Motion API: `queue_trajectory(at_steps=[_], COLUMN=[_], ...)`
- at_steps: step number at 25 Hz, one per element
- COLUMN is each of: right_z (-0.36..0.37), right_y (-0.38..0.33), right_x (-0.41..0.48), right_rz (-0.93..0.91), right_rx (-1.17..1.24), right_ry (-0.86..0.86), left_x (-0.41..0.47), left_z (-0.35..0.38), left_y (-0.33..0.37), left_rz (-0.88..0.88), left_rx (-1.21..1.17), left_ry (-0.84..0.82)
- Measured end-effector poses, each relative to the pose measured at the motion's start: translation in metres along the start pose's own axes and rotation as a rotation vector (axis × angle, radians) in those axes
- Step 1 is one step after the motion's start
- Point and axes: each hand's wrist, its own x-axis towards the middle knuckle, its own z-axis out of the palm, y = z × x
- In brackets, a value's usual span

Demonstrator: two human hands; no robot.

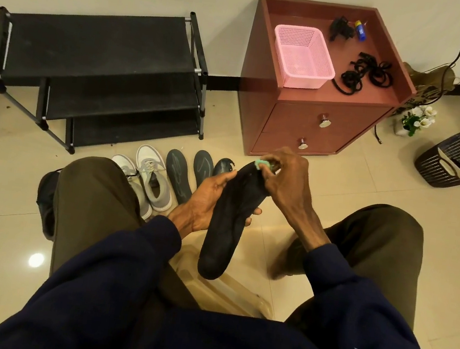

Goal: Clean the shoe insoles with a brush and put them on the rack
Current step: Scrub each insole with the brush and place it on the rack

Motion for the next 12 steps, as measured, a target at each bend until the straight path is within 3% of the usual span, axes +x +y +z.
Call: queue_trajectory(at_steps=[3, 8, 12], right_z=[0.004, 0.017, 0.011], right_y=[0.002, -0.034, -0.021], right_x=[-0.006, -0.024, -0.011], right_rz=[0.033, -0.167, -0.068], right_rx=[-0.012, 0.124, -0.079], right_ry=[0.046, -0.407, -0.158], left_x=[0.002, -0.001, -0.003], left_z=[-0.003, -0.001, 0.002], left_y=[0.0, 0.005, 0.007], left_rz=[0.0, 0.055, 0.036], left_rx=[0.009, -0.081, -0.065], left_ry=[0.05, 0.187, 0.116])
